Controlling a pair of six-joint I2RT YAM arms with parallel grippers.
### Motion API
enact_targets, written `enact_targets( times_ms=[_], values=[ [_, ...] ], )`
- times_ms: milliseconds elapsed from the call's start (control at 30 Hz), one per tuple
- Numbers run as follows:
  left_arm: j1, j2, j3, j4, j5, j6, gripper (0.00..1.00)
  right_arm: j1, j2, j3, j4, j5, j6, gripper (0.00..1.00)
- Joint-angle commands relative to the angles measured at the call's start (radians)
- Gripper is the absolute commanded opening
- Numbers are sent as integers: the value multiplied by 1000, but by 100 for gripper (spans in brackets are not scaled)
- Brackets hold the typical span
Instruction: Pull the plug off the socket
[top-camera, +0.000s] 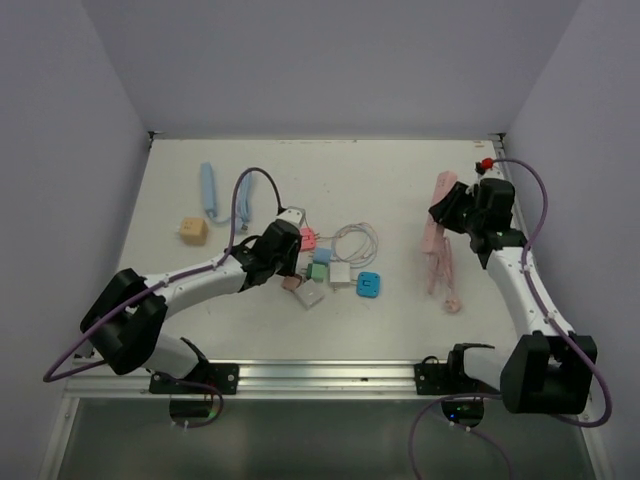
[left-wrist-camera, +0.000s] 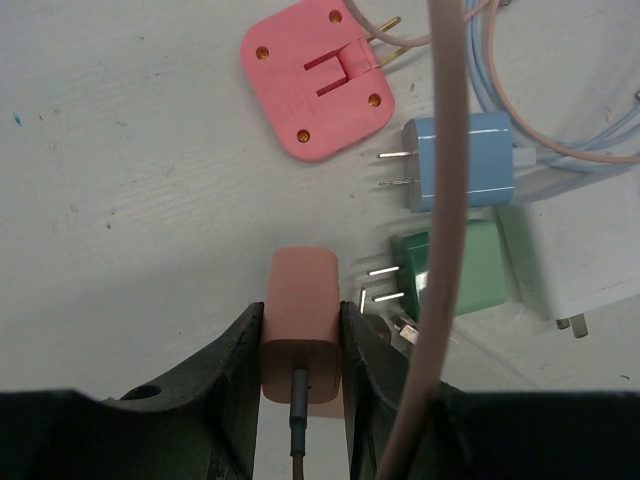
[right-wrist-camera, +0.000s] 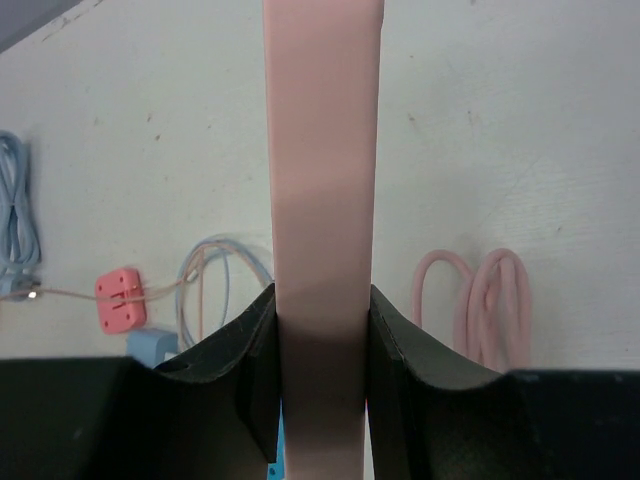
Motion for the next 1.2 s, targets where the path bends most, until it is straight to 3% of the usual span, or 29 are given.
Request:
enact_targets(
  times_ms=[0,267,533,1000,1167],
  values=[
    [41,9,-31,33,60,-78,2,-67,54,-1,196,-78,33,0],
    [137,-17,-99,122,191,-120,21,-145,302,10,342,-232,58,0],
    [201,-70,-180,234,306,-184,31,-209,462,9,388,-290,67,0],
    [232,-94,-257,338,413,-267,57,-234,479,-2,218,-177,69,49],
    [233,-113,-263,340,409,-275,75,-236,384,9,152,-145,60,69]
  ],
)
